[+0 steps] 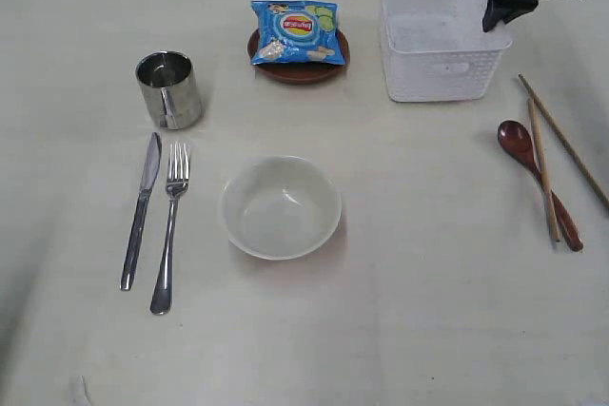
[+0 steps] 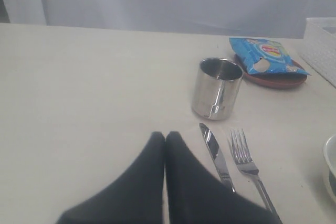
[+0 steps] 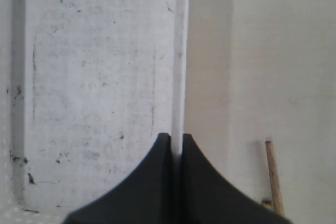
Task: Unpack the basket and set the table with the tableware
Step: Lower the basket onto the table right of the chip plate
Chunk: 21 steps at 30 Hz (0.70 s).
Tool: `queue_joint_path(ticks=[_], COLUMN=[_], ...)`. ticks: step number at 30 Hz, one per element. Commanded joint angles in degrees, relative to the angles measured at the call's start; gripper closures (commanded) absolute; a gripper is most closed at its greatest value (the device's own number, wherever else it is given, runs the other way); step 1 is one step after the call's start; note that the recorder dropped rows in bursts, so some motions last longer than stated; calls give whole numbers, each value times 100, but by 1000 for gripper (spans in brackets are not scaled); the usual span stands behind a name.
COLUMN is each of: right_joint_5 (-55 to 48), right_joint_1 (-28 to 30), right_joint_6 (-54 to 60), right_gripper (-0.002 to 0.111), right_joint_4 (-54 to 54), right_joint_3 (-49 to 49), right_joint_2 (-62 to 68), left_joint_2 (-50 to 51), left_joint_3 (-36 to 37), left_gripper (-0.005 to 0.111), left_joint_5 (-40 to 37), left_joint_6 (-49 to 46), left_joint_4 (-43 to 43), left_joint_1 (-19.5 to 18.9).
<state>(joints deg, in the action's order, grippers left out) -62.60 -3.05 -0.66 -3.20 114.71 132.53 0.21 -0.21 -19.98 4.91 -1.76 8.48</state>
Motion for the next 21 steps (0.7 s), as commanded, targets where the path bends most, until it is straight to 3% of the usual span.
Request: queue_joint_path(ticks=[1, 21], right_joint_5=[-81, -220], right_joint_1=[59, 71], right_joint_6=[-79, 66], right_gripper=[109, 105], right_joint_4=[50, -82], right_joint_3=[-199, -353], right_joint_2=[-37, -229], left_joint_2=[-21, -21], left_joint_3=[21, 21], left_gripper=[107, 107], left_joint_5=[12, 12], left_joint_6=[-17, -17], left_joint_4=[5, 5], left_joint_1=[27, 27])
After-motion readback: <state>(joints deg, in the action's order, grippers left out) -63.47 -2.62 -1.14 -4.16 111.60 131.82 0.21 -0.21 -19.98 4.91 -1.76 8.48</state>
